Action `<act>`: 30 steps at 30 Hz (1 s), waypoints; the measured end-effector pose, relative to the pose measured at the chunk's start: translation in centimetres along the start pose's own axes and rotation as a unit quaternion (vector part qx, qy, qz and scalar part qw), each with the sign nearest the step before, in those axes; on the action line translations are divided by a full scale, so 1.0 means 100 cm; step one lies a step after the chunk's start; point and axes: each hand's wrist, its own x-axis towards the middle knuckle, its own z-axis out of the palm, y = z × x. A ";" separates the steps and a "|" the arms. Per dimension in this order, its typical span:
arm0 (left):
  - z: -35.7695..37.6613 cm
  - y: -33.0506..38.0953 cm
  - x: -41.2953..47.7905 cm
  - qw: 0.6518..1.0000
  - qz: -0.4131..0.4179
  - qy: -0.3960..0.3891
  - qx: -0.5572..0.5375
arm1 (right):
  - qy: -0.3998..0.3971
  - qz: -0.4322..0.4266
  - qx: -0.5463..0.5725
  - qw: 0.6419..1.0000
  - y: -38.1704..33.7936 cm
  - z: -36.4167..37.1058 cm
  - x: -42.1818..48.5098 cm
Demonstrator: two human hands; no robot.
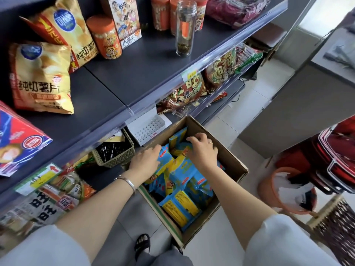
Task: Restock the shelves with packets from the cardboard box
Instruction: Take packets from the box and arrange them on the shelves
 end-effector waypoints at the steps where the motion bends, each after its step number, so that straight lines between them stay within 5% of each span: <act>1: 0.000 0.000 0.000 1.000 0.000 -0.002 -0.003 | 0.019 0.024 0.008 0.999 0.001 -0.002 -0.001; 9: 0.001 0.003 0.002 0.999 -0.016 -0.031 0.004 | 0.027 0.222 0.133 0.966 0.000 0.008 -0.025; 15: 0.006 0.005 0.001 0.998 -0.014 -0.059 0.005 | 0.077 0.324 0.340 0.879 -0.013 0.019 -0.024; 22: 0.014 0.007 0.004 0.996 -0.036 -0.082 -0.019 | -0.058 0.371 0.439 0.816 -0.023 0.048 -0.026; 25: 0.013 0.003 0.004 0.995 -0.049 -0.080 -0.036 | -0.049 0.351 0.454 0.818 -0.024 0.043 -0.029; 30: -0.026 0.002 0.002 0.995 -0.061 -0.016 -0.082 | -0.001 0.243 0.414 0.878 -0.023 0.003 -0.024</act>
